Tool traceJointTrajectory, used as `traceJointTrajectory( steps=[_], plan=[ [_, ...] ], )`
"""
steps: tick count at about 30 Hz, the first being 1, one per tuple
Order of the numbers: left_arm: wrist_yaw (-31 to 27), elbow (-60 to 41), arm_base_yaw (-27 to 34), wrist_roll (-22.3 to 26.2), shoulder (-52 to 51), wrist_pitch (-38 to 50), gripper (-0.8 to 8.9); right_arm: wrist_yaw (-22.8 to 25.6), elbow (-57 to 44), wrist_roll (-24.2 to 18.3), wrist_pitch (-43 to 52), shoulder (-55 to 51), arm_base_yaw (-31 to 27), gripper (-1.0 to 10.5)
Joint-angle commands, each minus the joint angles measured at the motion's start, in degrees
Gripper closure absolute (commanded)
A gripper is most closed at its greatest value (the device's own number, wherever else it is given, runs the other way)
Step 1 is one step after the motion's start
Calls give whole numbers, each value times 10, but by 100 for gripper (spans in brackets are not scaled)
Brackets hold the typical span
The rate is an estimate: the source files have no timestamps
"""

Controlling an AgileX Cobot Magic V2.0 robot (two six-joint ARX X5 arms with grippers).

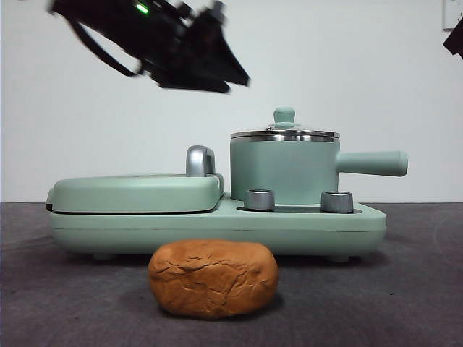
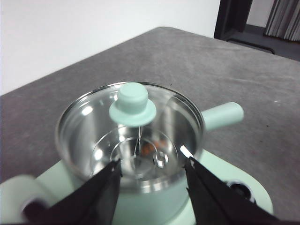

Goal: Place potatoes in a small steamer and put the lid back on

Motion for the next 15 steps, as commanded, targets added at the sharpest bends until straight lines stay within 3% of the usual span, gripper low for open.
traceJointTrajectory(
  steps=[1,15],
  plan=[
    [-2,57,-10,-2,55,6,591,-1,9,7,4,2,3,678],
    [-2,244,-21,0,228,-3,587,-1,9,7,4,2,3,678]
  ],
)
